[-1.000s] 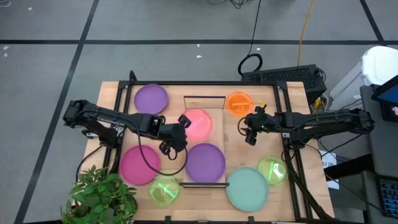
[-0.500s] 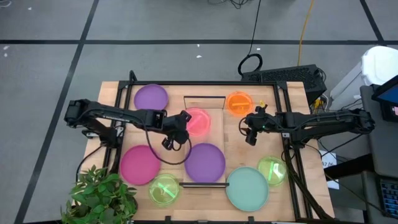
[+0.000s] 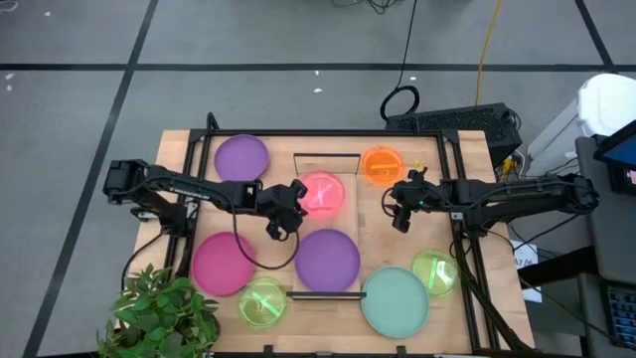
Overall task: Place and stack plates onto a shelf
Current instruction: Put the small pink plate on the shelf
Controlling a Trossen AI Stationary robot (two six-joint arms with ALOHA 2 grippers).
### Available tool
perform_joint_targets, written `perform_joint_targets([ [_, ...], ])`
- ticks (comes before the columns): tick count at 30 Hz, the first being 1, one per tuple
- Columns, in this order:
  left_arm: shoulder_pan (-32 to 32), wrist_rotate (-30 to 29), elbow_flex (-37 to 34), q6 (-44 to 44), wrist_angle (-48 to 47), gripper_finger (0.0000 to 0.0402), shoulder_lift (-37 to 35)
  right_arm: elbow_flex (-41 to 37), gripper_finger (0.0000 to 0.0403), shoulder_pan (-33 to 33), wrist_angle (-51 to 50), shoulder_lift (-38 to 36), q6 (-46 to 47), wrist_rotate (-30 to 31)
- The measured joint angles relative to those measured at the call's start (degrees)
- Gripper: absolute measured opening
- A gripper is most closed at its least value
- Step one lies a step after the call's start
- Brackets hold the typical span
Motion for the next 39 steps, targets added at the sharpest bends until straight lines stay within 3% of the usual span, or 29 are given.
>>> perform_joint_targets([
  [11, 2.58, 3.57, -5.02, 0.02, 9.02, 0.0005, 0.0, 0.0, 0.016, 0.0, 0.11, 0.0, 0.0, 0.0],
  [28, 5.1, 6.23, -5.57, -1.44, 9.35, 0.0005, 0.02, 0.0, 0.016, 0.0, 1.51, 0.0, -0.22, 0.02],
  [39, 5.44, 6.39, -5.57, -0.99, 12.01, 0.0005, 4.17, 0.02, 0.016, 0.0, 1.67, 0.02, -0.83, 0.0],
])
